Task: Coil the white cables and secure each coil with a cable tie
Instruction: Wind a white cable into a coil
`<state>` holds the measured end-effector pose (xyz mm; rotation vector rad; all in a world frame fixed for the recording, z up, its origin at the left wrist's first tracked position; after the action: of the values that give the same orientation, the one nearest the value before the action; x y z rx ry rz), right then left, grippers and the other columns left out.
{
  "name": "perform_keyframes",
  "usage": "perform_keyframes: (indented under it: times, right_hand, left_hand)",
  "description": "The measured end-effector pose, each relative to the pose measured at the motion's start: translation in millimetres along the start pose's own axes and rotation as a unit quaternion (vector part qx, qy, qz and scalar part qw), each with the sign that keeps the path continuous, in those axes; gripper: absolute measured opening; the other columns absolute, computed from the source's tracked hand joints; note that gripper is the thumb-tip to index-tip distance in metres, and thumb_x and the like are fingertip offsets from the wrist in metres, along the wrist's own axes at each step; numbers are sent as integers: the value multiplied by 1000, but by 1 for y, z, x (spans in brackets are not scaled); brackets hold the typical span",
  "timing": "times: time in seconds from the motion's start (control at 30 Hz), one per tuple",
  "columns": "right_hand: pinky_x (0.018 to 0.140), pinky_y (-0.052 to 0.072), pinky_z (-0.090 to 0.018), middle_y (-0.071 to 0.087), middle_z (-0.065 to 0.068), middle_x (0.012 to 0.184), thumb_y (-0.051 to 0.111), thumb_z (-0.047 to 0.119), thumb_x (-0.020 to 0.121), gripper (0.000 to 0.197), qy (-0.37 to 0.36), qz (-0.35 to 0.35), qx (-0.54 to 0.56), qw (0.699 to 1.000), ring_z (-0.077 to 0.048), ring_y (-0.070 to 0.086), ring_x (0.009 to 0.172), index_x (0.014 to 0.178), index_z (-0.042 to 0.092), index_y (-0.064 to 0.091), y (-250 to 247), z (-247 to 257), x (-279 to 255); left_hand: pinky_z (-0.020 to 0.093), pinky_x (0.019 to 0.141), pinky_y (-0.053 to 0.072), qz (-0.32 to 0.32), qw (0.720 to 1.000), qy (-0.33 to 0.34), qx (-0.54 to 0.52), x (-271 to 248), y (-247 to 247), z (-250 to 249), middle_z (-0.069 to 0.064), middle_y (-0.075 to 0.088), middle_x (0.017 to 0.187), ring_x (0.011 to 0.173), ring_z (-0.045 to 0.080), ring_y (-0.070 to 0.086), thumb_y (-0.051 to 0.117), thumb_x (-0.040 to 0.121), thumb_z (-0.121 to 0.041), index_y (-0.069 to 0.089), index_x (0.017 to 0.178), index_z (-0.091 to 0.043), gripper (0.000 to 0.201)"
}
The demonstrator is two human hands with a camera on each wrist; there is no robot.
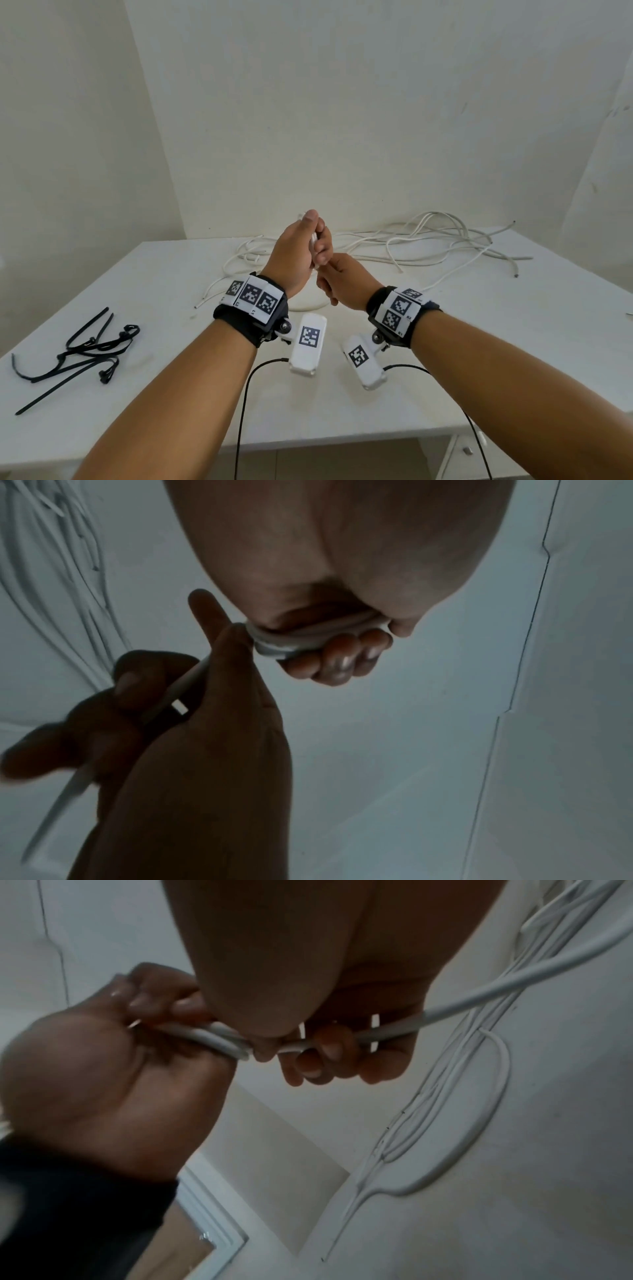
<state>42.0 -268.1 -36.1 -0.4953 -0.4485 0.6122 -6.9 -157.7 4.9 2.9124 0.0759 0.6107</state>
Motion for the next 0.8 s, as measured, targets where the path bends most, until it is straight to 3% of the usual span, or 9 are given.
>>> perform_keyframes:
  times: [0.1,0.2,0.3,0.37,0.5,0.63,0.73,0.8]
  right_hand:
    - [53,47,-30,53,-2,64,39,32,106,37,-14,37,-83,996,-14,46,51,81,9,54,10,-2,-6]
    - [61,43,-31,59,-2,73,44,29,104,29,-45,47,-166,984,-17,50,61,76,23,53,12,-5,-8]
    - [71,52,-34,68,-3,84,47,29,102,23,-54,67,-213,973,-19,61,72,100,18,67,8,-4,-8]
    - [72,53,-33,70,-2,86,49,29,100,26,-54,79,-232,968,-17,64,73,107,15,69,4,-1,-8]
    - [68,52,-30,71,0,86,52,26,98,24,-67,87,-262,959,-17,63,75,103,15,73,-2,7,-10]
    - [71,53,-33,69,0,85,51,22,97,23,-65,110,-289,949,-19,63,76,99,11,71,-5,15,-12]
    - [65,43,-21,60,10,79,55,21,95,16,-84,102,-297,946,-9,56,72,98,15,69,-17,21,-12]
    - [64,40,-19,58,14,77,60,20,91,11,-101,83,-289,948,-4,53,70,95,21,71,-29,26,-11]
  left_hand:
    - [28,57,30,-36,991,26,128,5,-8,6,-5,39,56,51,15,38,37,95,-40,40,76,-13,33]
    - [24,57,37,-25,972,35,233,5,-13,10,-4,39,58,54,14,38,34,105,-32,40,81,-9,33]
    - [24,56,38,-16,958,27,285,6,-18,14,-3,38,60,53,12,37,35,106,-30,39,79,-10,33]
    - [25,55,36,-9,953,11,304,10,-22,17,0,37,62,54,13,35,37,105,-29,39,78,-13,32]
    - [30,57,35,8,944,-39,326,12,-26,20,4,39,64,57,17,36,37,105,-29,42,78,-13,32]
    - [25,62,38,18,902,-76,424,11,-26,24,-2,52,68,59,12,46,40,103,-39,49,80,-16,34]
    - [28,64,36,25,888,-100,447,7,-26,23,-1,48,67,62,13,44,40,103,-38,45,74,-16,37]
    - [23,57,35,56,878,-118,460,3,-26,21,0,44,64,58,14,42,37,104,-31,41,70,-14,38]
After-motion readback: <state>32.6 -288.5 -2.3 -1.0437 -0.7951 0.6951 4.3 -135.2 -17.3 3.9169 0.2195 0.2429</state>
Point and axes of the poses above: each hand's wrist, its own x-axis towards the middle knuckle, its own y-axis out of the palm, z = x × y, the point moved 1 cm from there along x, towards the middle knuckle
